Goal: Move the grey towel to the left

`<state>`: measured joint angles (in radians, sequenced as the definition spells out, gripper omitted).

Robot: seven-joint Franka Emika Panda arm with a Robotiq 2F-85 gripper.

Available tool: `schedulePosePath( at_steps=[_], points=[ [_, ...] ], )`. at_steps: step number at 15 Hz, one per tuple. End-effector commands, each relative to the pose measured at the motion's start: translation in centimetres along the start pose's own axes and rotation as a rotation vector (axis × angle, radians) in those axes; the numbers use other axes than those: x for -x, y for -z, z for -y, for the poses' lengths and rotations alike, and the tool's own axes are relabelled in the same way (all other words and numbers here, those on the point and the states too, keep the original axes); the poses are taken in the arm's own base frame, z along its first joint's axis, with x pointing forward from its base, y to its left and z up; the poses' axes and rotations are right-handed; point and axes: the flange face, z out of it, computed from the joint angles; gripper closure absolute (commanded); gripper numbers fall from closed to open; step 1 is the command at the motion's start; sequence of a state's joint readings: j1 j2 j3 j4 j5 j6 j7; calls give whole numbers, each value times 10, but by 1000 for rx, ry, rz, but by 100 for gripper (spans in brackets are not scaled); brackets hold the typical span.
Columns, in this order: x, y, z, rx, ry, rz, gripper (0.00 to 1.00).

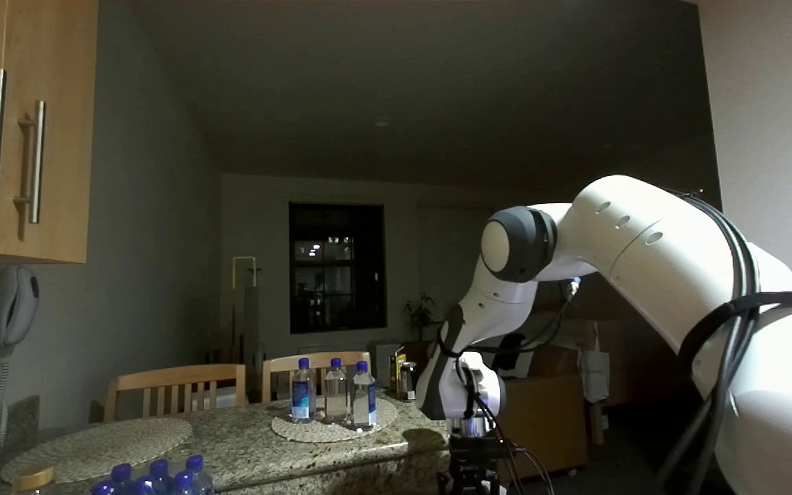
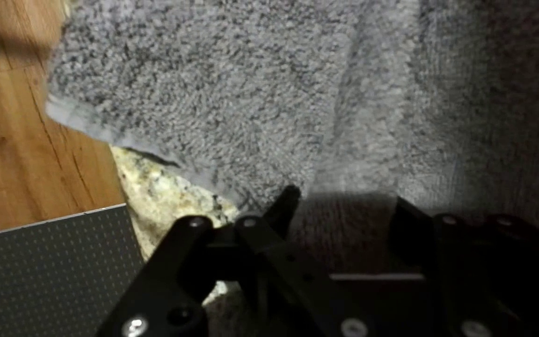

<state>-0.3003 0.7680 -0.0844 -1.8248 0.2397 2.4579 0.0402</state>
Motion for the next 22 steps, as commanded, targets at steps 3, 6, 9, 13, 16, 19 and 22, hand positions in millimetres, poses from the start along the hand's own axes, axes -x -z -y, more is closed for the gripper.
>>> schedulePosePath(
  at_steps=[3, 6, 9, 13, 16, 19, 22],
  points=[
    [12, 14, -7, -27, 4, 8, 91],
    [24, 27, 5, -16, 29, -10, 89],
    [46, 48, 30, 26, 83, -52, 90],
    [74, 79, 75, 58, 169, -145, 90],
    [97, 92, 111, 81, 218, -192, 90],
    [120, 99, 144, 100, 276, -217, 90],
    [142, 108, 177, 109, 339, -237, 90]
  ],
)
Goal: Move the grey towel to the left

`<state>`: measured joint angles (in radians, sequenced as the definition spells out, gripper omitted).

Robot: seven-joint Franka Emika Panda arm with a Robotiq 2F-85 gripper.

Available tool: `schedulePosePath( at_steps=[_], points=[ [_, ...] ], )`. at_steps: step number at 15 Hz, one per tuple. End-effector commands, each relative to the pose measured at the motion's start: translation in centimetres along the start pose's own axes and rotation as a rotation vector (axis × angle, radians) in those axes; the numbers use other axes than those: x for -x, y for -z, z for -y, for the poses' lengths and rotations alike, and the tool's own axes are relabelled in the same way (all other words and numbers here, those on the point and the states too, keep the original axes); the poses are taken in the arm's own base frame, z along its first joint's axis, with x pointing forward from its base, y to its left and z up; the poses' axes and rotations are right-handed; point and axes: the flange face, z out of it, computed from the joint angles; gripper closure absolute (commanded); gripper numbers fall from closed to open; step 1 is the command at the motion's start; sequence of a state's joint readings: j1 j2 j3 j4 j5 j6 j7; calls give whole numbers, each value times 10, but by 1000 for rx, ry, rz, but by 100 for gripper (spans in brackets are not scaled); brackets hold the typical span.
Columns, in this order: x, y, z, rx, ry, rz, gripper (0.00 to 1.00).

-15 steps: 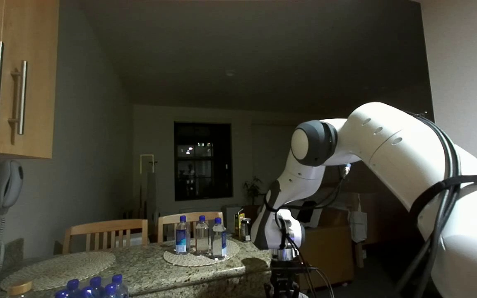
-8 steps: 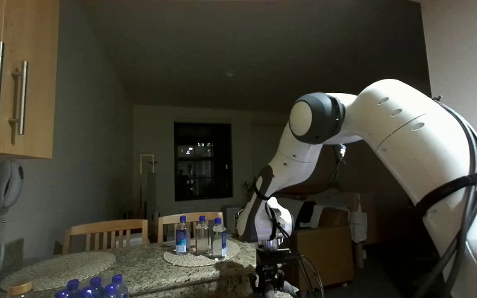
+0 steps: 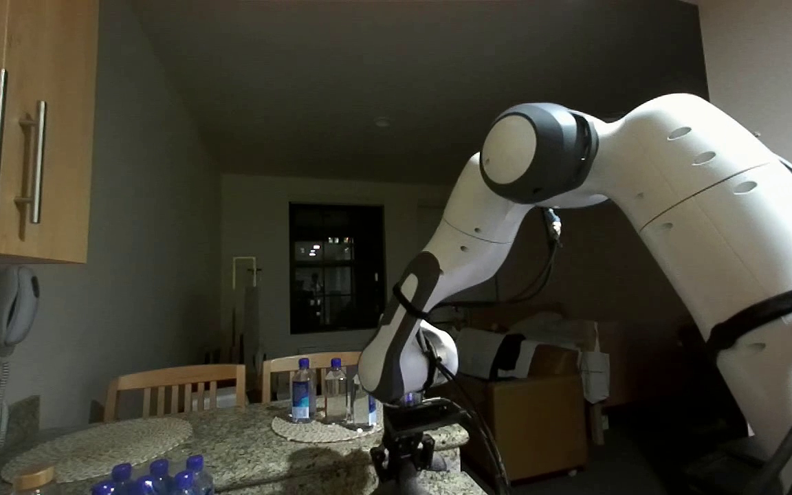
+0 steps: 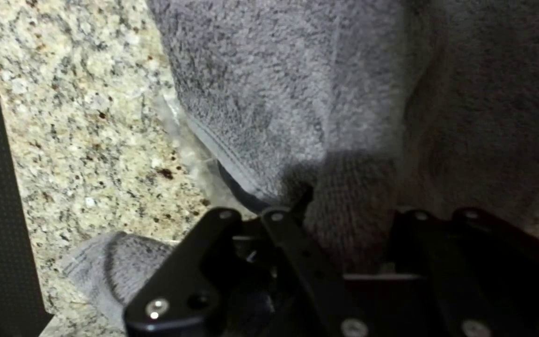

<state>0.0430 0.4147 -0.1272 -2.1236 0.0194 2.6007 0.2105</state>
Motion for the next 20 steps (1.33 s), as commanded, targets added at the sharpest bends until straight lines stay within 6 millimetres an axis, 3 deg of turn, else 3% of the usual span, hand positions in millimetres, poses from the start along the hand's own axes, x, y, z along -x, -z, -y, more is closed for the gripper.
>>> schedulePosePath(
  at_steps=[1, 5, 13, 17, 20],
  points=[
    [19, 26, 34, 17, 59, -47, 90],
    [27, 38, 88, 7, 84, -108, 90],
    [64, 42, 193, -103, -109, -191, 91],
    [74, 40, 231, -110, -220, -239, 91],
    [78, 34, 248, -84, -271, -261, 91]
  ],
)
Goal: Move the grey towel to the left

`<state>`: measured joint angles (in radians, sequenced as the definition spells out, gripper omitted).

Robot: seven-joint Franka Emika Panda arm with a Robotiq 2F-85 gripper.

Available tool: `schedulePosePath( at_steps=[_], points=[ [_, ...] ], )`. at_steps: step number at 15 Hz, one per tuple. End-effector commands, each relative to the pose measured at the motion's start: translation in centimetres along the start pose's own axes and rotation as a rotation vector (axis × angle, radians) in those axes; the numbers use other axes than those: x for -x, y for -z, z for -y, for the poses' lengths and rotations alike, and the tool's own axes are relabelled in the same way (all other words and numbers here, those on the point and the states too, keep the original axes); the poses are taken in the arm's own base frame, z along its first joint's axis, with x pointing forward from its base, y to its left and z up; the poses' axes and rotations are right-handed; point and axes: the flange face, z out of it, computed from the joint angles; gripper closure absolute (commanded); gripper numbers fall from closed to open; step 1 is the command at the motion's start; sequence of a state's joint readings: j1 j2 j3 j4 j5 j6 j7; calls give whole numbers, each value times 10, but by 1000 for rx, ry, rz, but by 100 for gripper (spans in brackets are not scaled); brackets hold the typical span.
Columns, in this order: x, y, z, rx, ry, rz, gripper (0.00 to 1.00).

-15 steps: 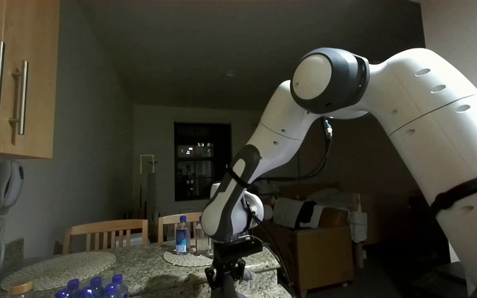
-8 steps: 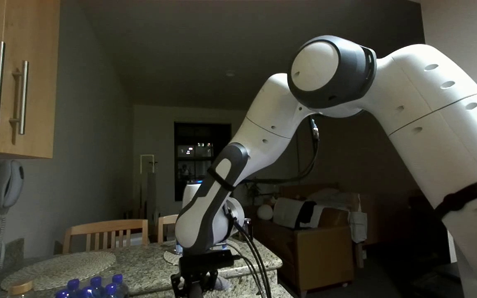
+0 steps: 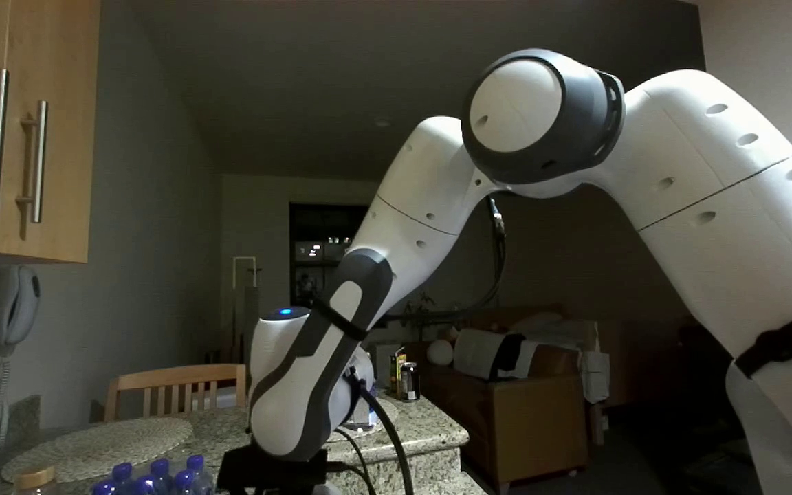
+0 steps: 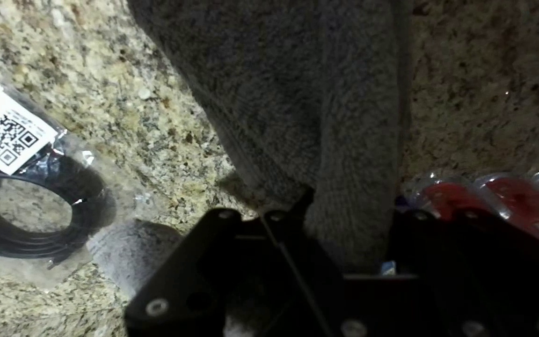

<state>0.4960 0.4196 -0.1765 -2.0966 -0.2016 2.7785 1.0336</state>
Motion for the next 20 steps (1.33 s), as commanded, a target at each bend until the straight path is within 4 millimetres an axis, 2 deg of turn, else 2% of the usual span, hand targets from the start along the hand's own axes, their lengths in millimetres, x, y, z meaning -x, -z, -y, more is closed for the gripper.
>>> schedulePosePath(
  at_steps=[1, 8, 11, 18, 19, 20],
  points=[
    [5, -8, 14, 22, -62, -49, 91],
    [3, -22, 24, 60, -91, -84, 91],
    [3, -34, 17, 90, -79, -63, 91],
    [23, -62, -1, 239, -7, 64, 90],
    [24, -64, -2, 251, 8, 83, 61],
    [23, -63, -2, 254, 19, 96, 59]
  ],
)
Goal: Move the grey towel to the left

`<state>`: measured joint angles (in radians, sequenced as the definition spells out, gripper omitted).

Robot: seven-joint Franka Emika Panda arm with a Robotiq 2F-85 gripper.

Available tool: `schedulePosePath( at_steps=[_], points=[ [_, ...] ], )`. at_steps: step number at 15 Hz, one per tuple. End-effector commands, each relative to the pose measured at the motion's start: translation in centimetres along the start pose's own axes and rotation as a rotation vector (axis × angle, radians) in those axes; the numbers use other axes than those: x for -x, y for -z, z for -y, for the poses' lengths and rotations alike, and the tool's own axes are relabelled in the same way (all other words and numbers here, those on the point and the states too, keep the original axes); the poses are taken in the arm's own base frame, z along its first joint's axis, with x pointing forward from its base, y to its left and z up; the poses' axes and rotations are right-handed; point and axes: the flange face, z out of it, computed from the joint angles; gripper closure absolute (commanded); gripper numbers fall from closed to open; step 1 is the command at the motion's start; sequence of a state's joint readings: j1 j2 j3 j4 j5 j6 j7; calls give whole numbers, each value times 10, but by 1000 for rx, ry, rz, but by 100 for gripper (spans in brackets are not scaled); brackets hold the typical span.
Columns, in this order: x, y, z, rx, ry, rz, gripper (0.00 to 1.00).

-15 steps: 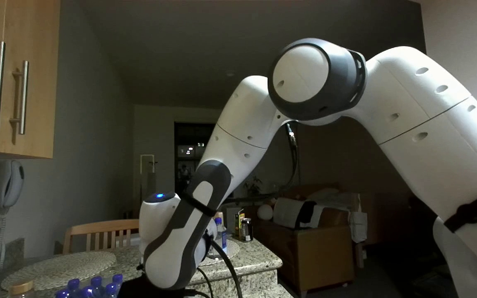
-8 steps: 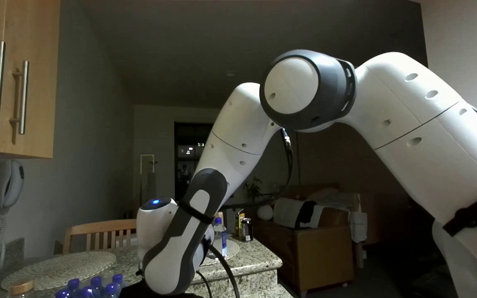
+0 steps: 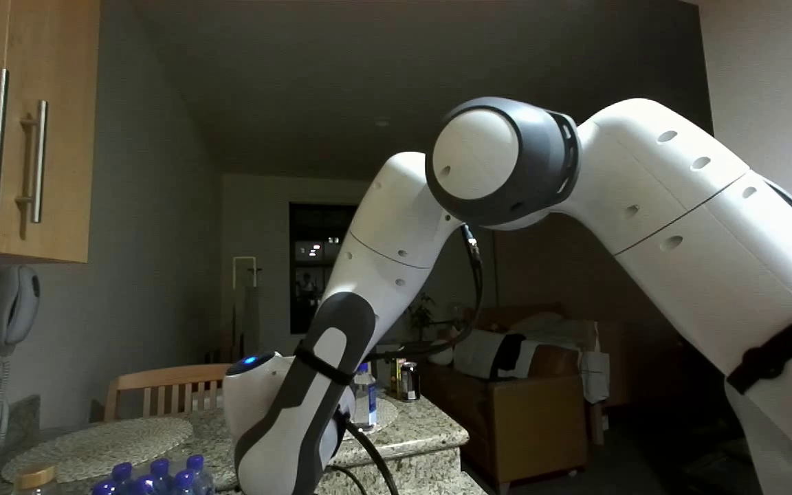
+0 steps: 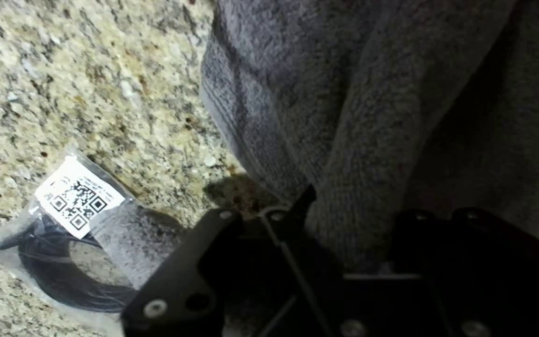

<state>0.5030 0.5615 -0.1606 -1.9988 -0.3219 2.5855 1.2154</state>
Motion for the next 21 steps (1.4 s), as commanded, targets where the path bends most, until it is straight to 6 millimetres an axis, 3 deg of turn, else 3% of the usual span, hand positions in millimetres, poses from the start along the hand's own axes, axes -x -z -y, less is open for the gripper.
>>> schedulePosePath(
  at_steps=[1, 9, 15, 21],
  points=[
    [-3, 1, -1, 27, 74, 49, 54],
    [-12, 22, 9, 79, 228, 164, 4],
    [-14, 48, 9, 121, 357, 288, 0],
    [-22, 86, -6, 128, 414, 314, 0]
  ],
)
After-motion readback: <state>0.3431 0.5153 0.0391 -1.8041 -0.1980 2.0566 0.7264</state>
